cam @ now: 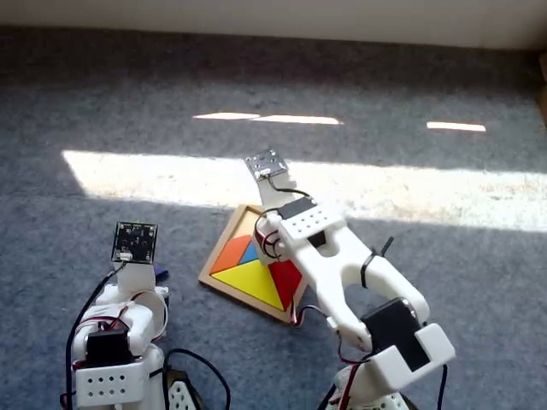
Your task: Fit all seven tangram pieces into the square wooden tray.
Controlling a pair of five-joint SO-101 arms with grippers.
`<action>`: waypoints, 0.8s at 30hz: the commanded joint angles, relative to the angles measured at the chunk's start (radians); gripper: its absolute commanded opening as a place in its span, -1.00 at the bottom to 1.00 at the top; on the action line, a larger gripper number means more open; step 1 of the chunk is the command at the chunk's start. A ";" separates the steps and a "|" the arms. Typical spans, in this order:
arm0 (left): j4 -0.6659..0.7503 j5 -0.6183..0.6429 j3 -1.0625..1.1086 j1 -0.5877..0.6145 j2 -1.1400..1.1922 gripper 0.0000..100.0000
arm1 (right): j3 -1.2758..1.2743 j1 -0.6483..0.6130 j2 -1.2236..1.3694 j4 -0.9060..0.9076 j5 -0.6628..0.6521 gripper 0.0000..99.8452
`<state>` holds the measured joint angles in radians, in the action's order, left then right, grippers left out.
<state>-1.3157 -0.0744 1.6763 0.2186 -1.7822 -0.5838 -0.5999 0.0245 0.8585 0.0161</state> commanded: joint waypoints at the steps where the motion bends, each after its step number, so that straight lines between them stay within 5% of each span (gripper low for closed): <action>1: -0.008 -0.006 0.019 0.013 -0.041 -0.91 | 0.001 -0.019 -0.166 0.021 -0.011 -0.99; 20: -0.008 -0.006 0.019 0.013 -0.041 -0.91 | -0.208 0.007 -0.707 0.027 -0.009 -0.99; 24: -0.008 -0.006 0.019 0.013 -0.041 -0.91 | -0.209 0.041 -0.886 0.156 -0.009 -0.99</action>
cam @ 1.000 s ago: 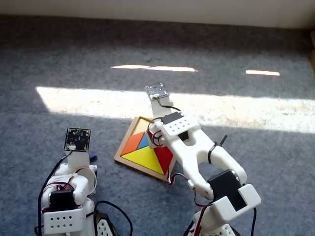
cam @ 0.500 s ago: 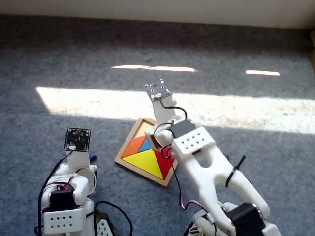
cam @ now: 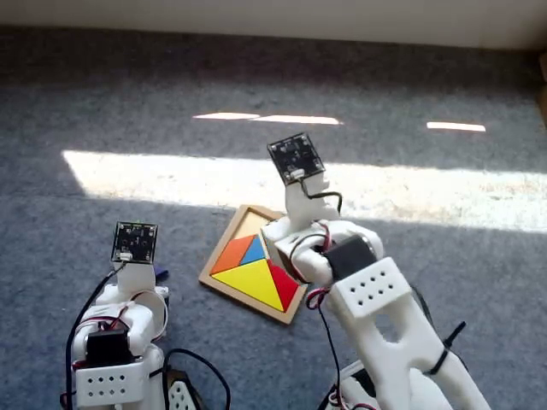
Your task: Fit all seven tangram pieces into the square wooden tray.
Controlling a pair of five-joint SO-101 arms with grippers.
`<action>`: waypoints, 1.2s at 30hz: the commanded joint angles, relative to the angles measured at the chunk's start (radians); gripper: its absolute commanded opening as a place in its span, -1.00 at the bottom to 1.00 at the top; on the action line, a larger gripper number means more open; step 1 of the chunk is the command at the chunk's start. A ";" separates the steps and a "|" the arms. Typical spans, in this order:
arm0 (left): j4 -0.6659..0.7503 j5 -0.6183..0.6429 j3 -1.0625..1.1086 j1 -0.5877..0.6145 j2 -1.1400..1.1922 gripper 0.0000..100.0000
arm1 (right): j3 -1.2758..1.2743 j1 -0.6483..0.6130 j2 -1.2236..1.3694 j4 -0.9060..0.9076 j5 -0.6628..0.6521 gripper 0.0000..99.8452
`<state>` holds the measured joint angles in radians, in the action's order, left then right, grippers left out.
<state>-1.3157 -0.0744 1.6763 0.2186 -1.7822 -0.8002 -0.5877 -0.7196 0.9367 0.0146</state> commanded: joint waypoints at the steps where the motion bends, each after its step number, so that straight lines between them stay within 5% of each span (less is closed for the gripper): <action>1: -0.008 -0.006 0.019 0.013 -0.041 -0.91 | 0.007 0.041 -0.185 0.113 -0.008 -0.99; 15: -0.008 -0.006 0.019 0.010 -0.041 -0.91 | -0.430 0.386 -0.785 0.257 -0.008 -0.99; 21: -0.005 -0.011 -0.004 0.018 -0.042 -0.91 | -0.644 0.404 -1.118 0.263 -0.008 -0.99; 32: -0.005 -0.011 -0.371 0.048 -0.041 -0.91 | -0.806 0.404 -1.119 0.265 -0.008 -0.99; 36: -0.011 -0.150 -0.503 0.053 -0.036 -0.91 | -0.897 0.404 -1.118 0.263 -0.008 -0.99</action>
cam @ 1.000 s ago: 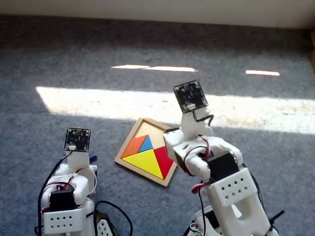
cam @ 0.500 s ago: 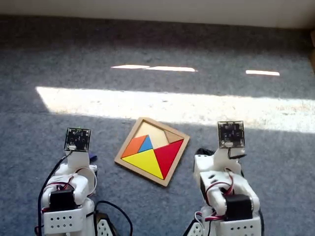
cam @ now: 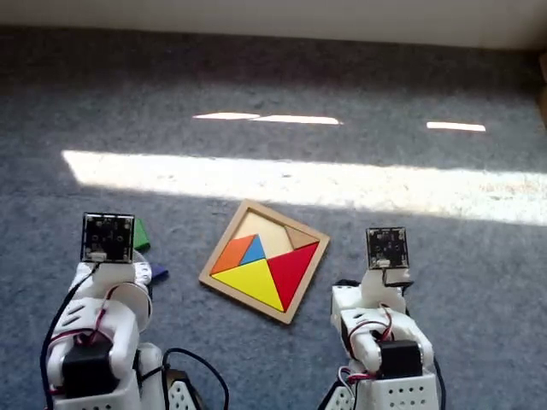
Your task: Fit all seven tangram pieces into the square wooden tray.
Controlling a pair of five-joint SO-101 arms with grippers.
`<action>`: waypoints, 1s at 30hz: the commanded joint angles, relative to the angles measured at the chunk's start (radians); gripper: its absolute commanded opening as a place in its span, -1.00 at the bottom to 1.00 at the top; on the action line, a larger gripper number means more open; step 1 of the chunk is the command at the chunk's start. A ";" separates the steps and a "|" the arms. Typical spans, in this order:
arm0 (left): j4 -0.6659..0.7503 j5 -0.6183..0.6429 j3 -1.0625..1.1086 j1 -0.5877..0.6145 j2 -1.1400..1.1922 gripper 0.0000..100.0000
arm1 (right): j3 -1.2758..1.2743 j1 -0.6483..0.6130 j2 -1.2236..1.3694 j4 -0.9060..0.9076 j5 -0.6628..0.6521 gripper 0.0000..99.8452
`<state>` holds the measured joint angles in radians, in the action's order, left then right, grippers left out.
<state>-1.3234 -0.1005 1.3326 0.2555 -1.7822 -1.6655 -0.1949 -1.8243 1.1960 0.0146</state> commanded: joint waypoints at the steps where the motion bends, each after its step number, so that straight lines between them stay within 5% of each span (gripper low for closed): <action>1: -0.003 -0.170 -0.185 0.016 -0.036 -0.91 | -0.053 0.012 -0.013 0.004 -0.008 -0.99; 8: -0.005 -0.204 -0.219 0.018 0.081 -0.89 | -0.133 0.059 -0.013 0.004 -0.008 -0.99; 15: 0.003 -0.126 -0.326 0.116 0.490 -0.45 | -0.133 0.077 -0.013 0.010 -0.008 -0.99; 30: 0.003 0.115 -0.727 0.176 1.411 -0.32 | -0.133 0.079 -0.012 0.013 -0.012 -0.99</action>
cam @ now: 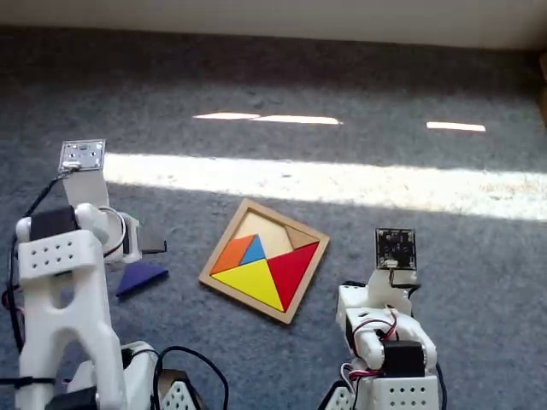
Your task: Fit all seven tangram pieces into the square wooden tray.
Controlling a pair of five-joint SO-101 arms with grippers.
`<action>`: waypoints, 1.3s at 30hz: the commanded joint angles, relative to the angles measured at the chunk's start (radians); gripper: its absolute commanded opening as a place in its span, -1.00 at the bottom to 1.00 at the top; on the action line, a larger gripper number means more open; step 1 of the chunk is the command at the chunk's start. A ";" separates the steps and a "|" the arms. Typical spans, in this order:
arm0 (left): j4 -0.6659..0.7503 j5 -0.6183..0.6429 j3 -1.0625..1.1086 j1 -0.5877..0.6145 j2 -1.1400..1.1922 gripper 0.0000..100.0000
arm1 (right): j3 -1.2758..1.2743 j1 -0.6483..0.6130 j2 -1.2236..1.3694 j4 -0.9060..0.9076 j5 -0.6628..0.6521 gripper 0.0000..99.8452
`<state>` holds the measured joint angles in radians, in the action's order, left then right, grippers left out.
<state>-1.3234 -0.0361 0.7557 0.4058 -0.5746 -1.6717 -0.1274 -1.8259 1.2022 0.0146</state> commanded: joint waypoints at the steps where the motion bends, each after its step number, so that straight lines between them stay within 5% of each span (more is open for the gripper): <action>1: 0.003 0.055 -0.177 0.025 0.254 -0.32 | -0.127 0.012 -0.010 0.007 -0.012 -0.99; 17: 0.005 0.103 -0.499 0.079 0.817 -0.33 | -0.127 0.012 -0.010 0.007 -0.012 -0.99; 24: 0.000 0.221 -0.662 0.074 1.020 -0.33 | -0.127 0.012 -0.010 0.007 -0.012 -0.99; 32: -0.005 0.215 -0.768 0.068 1.106 -0.63 | -0.127 0.012 -0.010 0.007 -0.014 -0.99; 39: -0.035 0.216 -0.768 0.007 1.102 -0.64 | -0.127 0.012 -0.010 0.007 -0.014 -0.99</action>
<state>-1.3403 0.1726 0.0299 0.4503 0.5255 -1.6717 -0.1258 -1.8259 1.2037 0.0100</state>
